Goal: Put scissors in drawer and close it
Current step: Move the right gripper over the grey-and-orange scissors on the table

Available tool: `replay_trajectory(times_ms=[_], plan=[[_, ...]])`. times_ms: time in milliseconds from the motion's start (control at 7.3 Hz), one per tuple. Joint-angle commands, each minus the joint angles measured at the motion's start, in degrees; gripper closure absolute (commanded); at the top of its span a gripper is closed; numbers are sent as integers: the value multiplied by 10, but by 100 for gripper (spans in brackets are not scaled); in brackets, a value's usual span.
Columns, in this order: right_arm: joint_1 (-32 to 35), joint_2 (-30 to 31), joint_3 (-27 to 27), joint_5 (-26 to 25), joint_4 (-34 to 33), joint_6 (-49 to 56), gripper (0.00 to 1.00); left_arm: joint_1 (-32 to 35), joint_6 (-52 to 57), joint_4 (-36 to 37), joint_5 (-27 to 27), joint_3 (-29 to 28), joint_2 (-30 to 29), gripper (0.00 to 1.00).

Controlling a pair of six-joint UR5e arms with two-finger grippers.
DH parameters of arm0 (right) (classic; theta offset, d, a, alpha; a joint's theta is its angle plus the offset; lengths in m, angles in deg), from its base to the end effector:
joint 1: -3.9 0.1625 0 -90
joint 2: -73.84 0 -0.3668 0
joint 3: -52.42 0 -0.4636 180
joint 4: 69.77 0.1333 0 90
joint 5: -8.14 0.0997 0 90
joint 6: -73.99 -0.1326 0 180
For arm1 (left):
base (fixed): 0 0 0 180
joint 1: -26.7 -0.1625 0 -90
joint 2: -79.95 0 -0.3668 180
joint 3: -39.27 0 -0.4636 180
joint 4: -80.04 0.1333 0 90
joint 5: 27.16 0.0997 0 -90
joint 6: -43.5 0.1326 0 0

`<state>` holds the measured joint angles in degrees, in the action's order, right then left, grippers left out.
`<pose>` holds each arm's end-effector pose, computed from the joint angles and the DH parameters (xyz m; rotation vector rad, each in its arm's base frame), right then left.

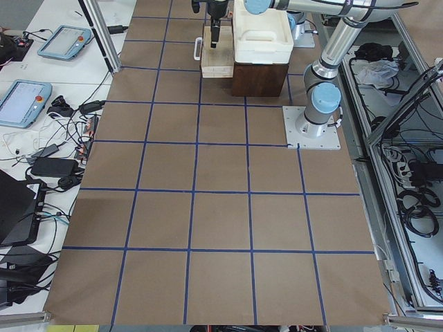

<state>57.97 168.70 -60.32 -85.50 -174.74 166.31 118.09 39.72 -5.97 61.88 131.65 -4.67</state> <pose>-0.1940 -0.4806 0.2484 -1.4769 2.7496 0.1238 -0.1487 -0.5402 0.4325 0.0633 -3.1130 0.1888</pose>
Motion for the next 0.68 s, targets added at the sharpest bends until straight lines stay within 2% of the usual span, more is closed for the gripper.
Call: replay_trajectory(times_ms=[0,274,411,548], plan=[[-47,-55,-40,-6,-58,156,1,-1,0,1,0,1,0,0],[-63,-138,-83,-12,-212,305,1,0,0,1,0,0,1,0],[-75,-166,-86,2,-235,387,1,0,0,0,0,0,2,0],[-88,-168,-98,6,-254,417,1,-1,0,0,0,1,0,0]])
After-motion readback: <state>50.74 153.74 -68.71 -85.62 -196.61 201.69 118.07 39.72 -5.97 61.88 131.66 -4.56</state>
